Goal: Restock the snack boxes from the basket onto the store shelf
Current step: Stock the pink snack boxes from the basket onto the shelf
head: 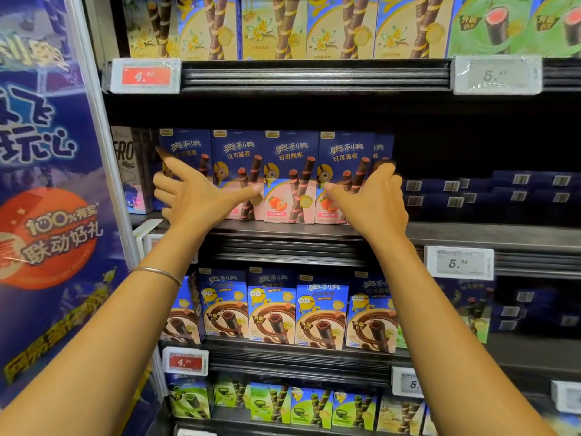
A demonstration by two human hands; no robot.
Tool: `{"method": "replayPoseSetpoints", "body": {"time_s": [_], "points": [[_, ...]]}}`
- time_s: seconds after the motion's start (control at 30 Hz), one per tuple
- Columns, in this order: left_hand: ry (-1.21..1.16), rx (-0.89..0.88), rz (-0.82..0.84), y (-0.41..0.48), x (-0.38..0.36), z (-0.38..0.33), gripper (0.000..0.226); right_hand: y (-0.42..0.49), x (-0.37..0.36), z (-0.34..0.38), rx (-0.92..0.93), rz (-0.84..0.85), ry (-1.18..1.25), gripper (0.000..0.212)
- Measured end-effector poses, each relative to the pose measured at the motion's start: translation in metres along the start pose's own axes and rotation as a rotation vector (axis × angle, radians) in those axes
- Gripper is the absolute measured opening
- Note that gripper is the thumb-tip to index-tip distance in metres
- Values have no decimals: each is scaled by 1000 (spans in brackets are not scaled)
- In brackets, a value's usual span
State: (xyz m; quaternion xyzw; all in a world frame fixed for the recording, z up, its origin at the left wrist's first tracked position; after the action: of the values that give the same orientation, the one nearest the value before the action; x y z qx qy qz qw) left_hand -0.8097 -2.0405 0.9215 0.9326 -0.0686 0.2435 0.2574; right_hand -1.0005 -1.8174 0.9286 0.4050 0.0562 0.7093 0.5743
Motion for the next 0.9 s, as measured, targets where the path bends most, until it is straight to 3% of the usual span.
{"method": "replayPoseSetpoints", "body": {"time_s": [0.13, 0.33, 0.57, 0.9], "points": [[46, 4, 18, 0, -1, 0, 174, 2, 0, -1, -18, -11, -10, 90], [31, 19, 107, -5, -6, -7, 189, -1, 3, -1, -37, -119, -67, 111], [25, -29, 146, -11, -18, -16, 181, 9, -4, -4, -146, 72, 131, 142], [-8, -37, 192, -15, -16, -18, 179, 15, -15, -6, -120, 124, 161, 133]]}}
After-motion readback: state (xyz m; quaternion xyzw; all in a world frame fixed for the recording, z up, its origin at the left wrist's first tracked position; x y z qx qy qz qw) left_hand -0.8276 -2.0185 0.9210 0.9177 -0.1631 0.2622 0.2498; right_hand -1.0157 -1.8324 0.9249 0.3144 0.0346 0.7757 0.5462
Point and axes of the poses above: each hand's wrist, its own y-axis towards the middle knuckle, its own x-axis out of the back of the hand, z = x × y, the point moved 4 cm from there along y, towards the middle knuckle, and after that the axes turned 5 degrees about z, right-handed, at the moved point
